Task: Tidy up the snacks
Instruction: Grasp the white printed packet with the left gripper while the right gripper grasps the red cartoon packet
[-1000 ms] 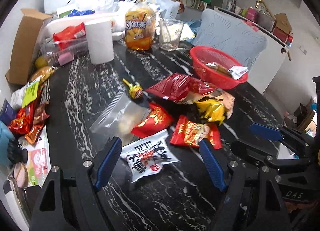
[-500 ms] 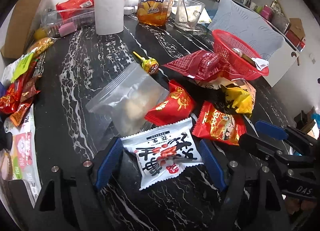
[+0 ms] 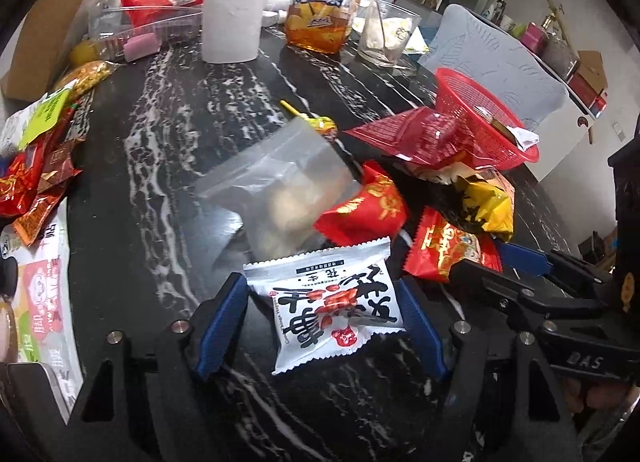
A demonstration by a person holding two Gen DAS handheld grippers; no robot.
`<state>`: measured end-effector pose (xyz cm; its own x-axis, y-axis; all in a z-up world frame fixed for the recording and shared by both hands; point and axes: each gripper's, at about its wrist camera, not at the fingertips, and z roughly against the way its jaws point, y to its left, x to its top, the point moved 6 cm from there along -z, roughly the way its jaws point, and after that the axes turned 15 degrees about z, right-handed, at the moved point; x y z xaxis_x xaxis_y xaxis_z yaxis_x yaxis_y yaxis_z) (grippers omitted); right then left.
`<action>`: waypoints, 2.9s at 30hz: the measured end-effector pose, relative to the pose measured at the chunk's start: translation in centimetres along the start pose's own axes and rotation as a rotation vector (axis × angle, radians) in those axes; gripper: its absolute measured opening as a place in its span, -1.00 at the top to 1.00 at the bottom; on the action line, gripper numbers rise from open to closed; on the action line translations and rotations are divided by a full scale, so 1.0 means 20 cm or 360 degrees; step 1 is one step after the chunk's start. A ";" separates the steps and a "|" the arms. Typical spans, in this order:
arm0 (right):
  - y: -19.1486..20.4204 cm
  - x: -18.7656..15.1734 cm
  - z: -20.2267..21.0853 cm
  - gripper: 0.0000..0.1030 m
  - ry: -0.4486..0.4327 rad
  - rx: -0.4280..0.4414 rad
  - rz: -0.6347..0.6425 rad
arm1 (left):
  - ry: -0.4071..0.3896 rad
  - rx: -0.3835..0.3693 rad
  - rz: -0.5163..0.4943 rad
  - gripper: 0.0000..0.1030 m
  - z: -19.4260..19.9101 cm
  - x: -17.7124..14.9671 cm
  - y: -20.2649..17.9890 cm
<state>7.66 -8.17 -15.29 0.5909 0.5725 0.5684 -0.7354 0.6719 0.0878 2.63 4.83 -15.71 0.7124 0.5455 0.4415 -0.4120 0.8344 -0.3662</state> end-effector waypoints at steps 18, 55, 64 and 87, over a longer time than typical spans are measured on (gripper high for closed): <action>0.07 -0.01 -0.05 0.31 -0.0006 -0.0035 0.0134 | 0.0017 0.0026 -0.0059 -0.19 0.00 -0.02 0.02; -0.01 -0.18 0.09 -0.19 -0.0020 -0.0017 0.0141 | 0.0123 -0.0057 -0.0180 -0.10 -0.01 -0.13 -0.14; 0.03 -0.11 0.04 -0.29 0.0010 -0.0047 0.0377 | 0.0119 -0.0057 -0.0167 -0.10 0.00 -0.12 -0.12; 0.08 -0.21 0.09 0.35 0.0006 -0.0044 0.0439 | 0.0104 -0.0058 -0.0283 -0.10 0.02 -0.16 -0.22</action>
<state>3.48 -10.39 -16.12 0.3708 0.7374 0.5646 -0.8594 0.5029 -0.0923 1.88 -0.55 -15.17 0.8081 0.3824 0.4481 -0.2562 0.9131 -0.3173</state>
